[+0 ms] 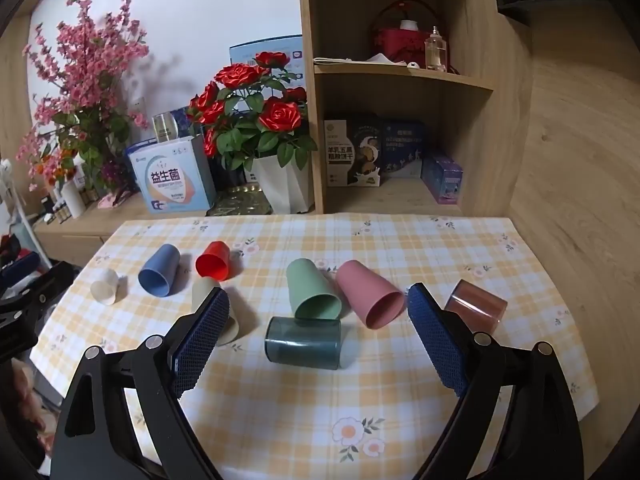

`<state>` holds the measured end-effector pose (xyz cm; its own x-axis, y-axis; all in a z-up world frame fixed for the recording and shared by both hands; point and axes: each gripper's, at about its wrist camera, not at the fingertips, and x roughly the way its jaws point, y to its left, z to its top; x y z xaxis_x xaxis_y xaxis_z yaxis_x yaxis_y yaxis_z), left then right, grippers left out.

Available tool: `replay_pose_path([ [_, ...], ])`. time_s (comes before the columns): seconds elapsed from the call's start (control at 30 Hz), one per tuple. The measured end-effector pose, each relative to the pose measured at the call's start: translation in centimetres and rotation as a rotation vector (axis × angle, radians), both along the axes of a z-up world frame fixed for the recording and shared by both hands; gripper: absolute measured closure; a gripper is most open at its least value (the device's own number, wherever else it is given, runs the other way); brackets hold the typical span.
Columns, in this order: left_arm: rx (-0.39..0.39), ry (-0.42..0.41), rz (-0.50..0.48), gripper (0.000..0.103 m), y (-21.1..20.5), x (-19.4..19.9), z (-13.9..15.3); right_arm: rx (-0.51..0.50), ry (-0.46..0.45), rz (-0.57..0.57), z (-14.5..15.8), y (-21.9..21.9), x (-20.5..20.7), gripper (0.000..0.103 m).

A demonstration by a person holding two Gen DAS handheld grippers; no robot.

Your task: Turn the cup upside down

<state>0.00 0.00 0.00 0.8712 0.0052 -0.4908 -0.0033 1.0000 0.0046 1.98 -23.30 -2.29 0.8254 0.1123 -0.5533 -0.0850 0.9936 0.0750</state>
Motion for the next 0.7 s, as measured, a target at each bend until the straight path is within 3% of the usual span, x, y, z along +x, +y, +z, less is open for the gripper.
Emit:
replay_pose_path([
  [0.7, -0.004, -0.005, 0.001, 0.006, 0.18, -0.26, 0.31, 0.000, -0.003, 0.001, 0.11, -0.05, -0.14, 0.016],
])
